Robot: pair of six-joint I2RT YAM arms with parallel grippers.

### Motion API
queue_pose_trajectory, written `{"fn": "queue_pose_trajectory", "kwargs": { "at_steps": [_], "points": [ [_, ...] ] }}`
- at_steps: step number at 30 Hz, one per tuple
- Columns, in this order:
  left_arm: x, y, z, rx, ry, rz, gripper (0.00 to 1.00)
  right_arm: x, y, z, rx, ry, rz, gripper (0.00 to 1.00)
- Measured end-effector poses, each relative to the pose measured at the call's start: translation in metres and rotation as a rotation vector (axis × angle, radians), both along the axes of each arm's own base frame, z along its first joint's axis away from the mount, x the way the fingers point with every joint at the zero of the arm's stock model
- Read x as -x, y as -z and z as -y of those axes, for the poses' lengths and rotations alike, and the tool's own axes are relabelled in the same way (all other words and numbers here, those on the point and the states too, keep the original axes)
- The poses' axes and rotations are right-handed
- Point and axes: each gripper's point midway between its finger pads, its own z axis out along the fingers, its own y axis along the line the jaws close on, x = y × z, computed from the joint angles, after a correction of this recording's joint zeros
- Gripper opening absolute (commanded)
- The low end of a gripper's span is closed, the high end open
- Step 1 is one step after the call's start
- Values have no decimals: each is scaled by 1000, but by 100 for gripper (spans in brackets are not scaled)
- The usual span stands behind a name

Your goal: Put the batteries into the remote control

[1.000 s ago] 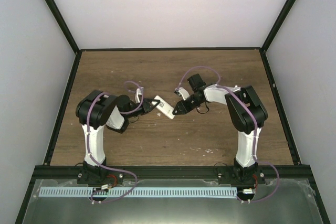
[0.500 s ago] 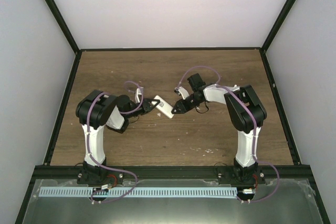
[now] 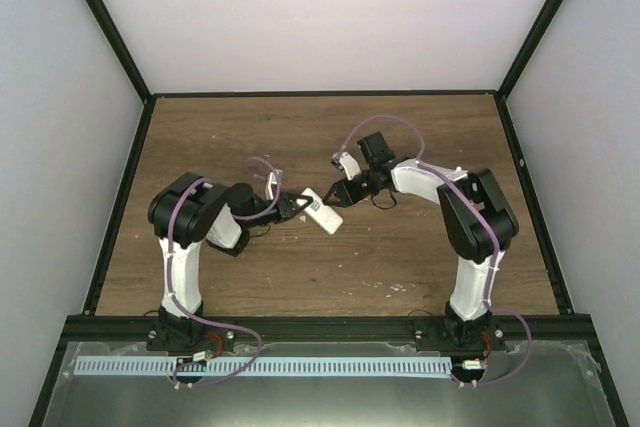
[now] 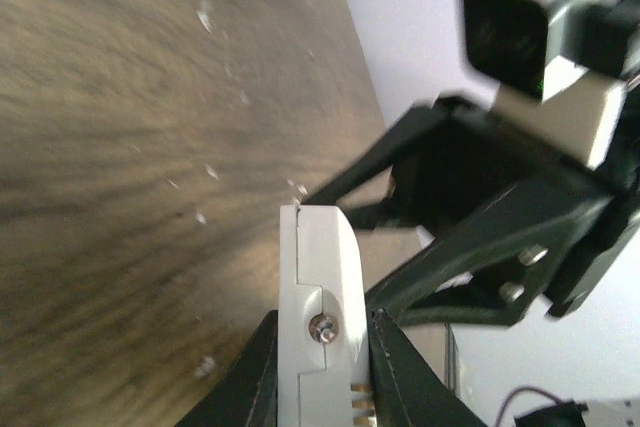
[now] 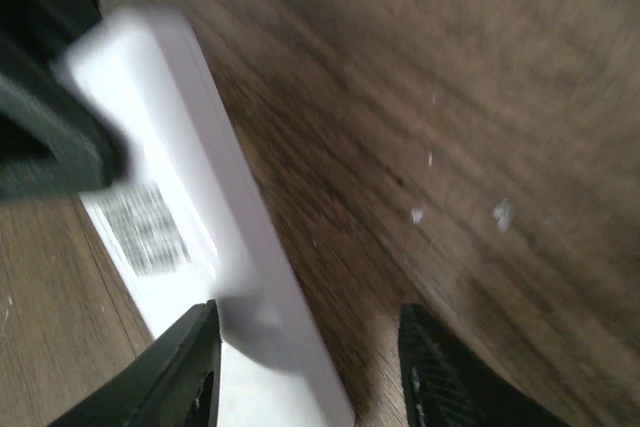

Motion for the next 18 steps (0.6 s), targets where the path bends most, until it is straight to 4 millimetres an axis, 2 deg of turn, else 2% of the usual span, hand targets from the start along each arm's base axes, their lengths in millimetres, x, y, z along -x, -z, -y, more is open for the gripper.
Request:
{"fn": "queue_pose_trajectory", "kwargs": {
  "at_steps": [3, 7, 11, 15, 17, 18],
  "points": [
    [11, -1, 10, 4, 52, -3, 0, -8, -31, 1, -10, 15, 94, 49],
    [12, -3, 10, 8, 62, -5, 0, -15, -80, 7, -23, 46, 230, 54],
    [12, -19, 11, 26, 67, 22, 0, -14, -121, 20, -11, 75, 341, 59],
    [16, -48, 13, 60, 94, 73, 0, 0, -148, 31, -27, 75, 391, 61],
    [20, -64, 15, 81, 122, 99, 0, 13, -150, 36, -37, 66, 395, 63],
    [27, -80, 16, 103, 153, 125, 0, 22, -147, 39, -42, 56, 385, 65]
  ]
}}
